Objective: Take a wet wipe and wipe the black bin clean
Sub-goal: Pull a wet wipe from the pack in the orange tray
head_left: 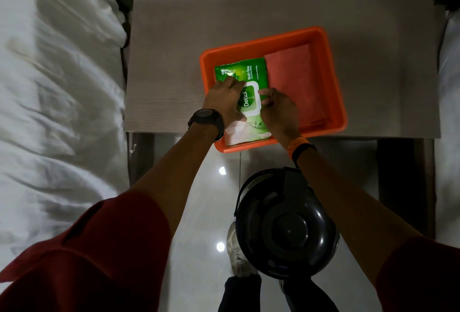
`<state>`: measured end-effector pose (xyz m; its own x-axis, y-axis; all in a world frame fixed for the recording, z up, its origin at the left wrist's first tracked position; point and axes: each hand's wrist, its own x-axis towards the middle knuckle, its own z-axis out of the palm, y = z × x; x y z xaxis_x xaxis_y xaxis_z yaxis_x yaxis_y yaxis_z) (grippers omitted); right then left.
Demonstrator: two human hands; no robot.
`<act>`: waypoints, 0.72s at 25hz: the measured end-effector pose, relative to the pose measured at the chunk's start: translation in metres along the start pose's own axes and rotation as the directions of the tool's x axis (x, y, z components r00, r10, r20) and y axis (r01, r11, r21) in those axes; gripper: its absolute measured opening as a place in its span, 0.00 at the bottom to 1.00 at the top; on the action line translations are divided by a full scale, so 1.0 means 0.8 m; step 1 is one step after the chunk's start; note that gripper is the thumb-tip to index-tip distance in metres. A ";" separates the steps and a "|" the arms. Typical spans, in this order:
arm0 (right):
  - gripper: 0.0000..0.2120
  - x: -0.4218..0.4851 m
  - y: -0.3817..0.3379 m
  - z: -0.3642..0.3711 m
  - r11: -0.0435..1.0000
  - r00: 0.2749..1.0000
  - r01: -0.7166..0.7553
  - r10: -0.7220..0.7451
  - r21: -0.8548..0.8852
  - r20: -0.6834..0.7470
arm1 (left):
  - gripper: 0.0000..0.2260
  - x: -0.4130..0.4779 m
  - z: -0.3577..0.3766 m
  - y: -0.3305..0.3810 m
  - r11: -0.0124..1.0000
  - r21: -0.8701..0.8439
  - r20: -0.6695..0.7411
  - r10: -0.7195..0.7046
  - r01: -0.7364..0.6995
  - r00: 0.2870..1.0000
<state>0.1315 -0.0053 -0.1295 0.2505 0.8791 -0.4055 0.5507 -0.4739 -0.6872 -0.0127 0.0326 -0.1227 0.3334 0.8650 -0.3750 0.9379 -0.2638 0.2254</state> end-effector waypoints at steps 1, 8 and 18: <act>0.23 -0.001 -0.001 0.003 0.999 0.999 -0.033 0.033 0.041 0.011 | 0.42 0.002 0.000 0.001 0.999 0.032 0.001 0.005 -0.005 1.000; 0.22 0.016 -0.019 0.007 0.961 0.992 -0.104 0.083 0.258 0.094 | 0.43 0.007 -0.018 0.007 0.999 -0.038 0.043 -0.037 0.038 0.998; 0.26 0.017 -0.010 0.012 0.861 0.952 0.306 -0.273 -0.407 0.137 | 0.38 -0.014 -0.026 0.002 0.906 -0.400 0.023 -0.139 0.137 0.990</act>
<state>0.1224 0.0098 -0.1354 -0.0212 0.9595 -0.2810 0.8744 -0.1184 -0.4705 -0.0168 0.0315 -0.0992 0.2018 0.8833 -0.4233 0.8574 0.0496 0.5123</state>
